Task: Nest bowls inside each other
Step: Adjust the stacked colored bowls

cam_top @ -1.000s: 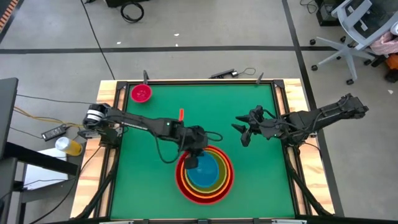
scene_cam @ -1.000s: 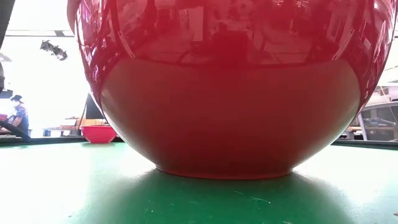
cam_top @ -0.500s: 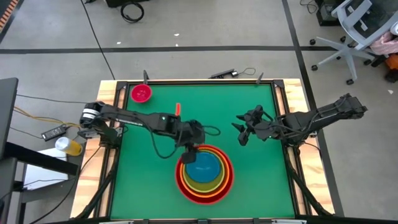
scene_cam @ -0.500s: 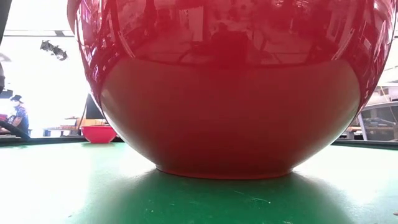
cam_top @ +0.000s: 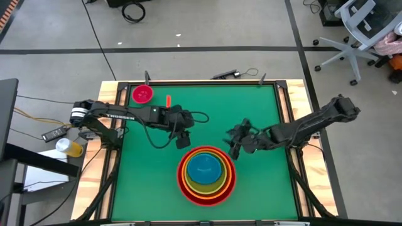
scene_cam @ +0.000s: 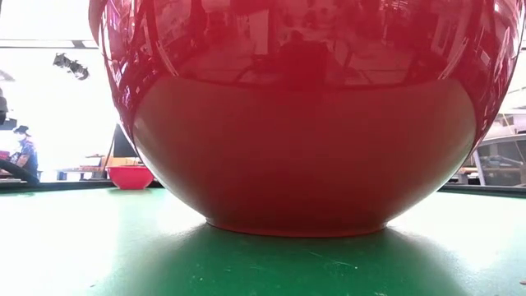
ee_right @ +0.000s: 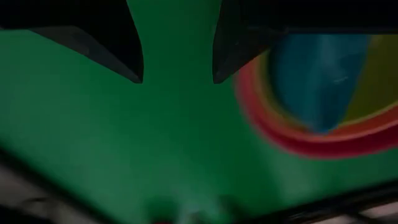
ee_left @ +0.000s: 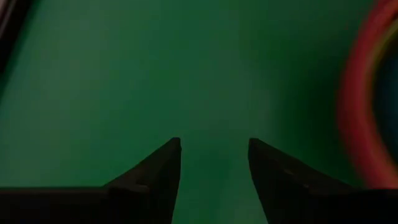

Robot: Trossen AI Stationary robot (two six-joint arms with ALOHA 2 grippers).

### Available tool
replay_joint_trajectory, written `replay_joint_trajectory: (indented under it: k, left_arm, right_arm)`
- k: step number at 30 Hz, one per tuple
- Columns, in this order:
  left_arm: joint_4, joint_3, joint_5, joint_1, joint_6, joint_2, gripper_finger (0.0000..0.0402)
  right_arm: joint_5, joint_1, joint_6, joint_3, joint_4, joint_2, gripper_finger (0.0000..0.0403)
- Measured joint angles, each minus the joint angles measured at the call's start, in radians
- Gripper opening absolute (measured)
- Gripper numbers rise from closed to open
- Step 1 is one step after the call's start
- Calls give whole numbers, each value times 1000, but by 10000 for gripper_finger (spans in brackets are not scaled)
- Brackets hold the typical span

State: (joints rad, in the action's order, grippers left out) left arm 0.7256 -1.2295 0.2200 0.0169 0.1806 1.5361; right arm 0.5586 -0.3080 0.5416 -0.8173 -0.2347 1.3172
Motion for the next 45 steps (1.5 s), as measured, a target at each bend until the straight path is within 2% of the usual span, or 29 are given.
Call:
replay_joint_trajectory:
  k: [5,8,10,13,16,18,22,24,25,29,30,37,39,43,45]
  left_arm:
    - [-75,157,4,52,26,-84,190]
    - [-76,226,4,83,45,-147,190]
    - [-74,265,4,103,52,-200,190]
    - [-64,324,26,140,51,-281,190]
    - [-60,373,58,186,52,-352,190]
    - [-65,400,74,213,58,-384,190]
    - [-71,458,102,262,77,-409,190]
    - [-75,492,102,281,80,-407,190]
    - [-71,510,102,288,80,-406,190]
    - [-110,585,101,314,80,-404,190]
    - [-120,601,101,321,80,-404,190]
    - [-164,642,102,363,86,-405,190]
    - [-164,642,101,368,85,-405,190]
    - [-166,642,101,376,62,-405,190]
    - [-167,642,102,385,61,-405,190]
  right_arm:
    - [-59,-21,-83,0,227,179,194]
    - [-65,-20,-112,0,290,242,194]
    - [-120,-19,-136,0,303,259,194]
    - [-266,-21,-210,0,337,263,194]
    - [-305,-45,-233,1,361,244,194]
    - [-247,-55,-242,-1,381,213,194]
    - [-15,-57,-248,0,358,147,194]
    - [5,-59,-255,0,359,115,194]
    - [-35,-61,-266,0,366,102,194]
    - [-321,-72,-312,-1,403,92,194]
    - [-360,-78,-321,-1,422,103,194]
    - [-435,-92,-363,0,514,267,194]
    - [-398,-92,-356,0,540,303,194]
    - [-207,-84,-330,-2,474,313,194]
    - [-157,-79,-333,0,441,300,194]
